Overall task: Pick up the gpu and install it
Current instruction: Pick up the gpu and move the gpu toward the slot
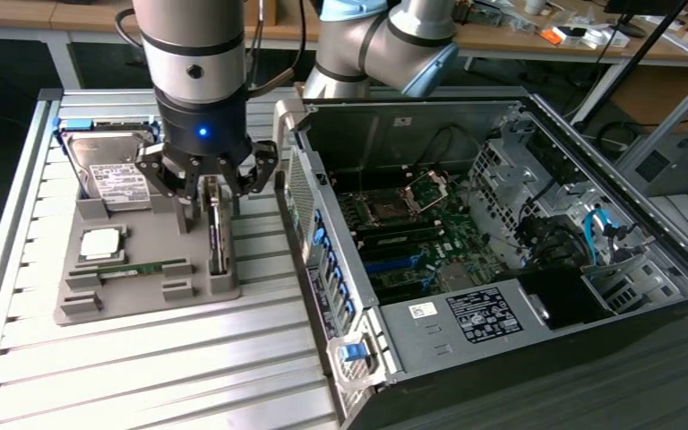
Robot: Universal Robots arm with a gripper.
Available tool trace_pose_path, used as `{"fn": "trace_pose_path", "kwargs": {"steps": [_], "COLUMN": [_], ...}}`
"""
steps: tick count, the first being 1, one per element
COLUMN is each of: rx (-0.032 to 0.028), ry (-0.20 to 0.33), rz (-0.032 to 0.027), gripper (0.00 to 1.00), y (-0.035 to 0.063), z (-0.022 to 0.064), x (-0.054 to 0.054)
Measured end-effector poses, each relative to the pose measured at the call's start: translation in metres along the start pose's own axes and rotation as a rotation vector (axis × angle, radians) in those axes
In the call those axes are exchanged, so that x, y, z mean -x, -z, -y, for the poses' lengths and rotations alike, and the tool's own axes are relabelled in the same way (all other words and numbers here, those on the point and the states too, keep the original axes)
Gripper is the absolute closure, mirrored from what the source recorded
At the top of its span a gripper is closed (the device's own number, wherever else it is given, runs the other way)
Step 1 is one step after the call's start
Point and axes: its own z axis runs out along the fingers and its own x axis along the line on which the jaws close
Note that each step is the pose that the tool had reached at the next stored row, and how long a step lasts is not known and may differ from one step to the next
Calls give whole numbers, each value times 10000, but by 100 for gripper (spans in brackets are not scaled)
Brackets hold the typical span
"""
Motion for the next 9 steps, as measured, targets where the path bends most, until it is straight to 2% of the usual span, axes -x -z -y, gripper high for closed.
{"fn": "trace_pose_path", "kwargs": {"steps": [9], "rx": [0], "ry": [-1], "rz": [0], "gripper": [50], "y": [-93], "z": [4], "x": [-3]}}
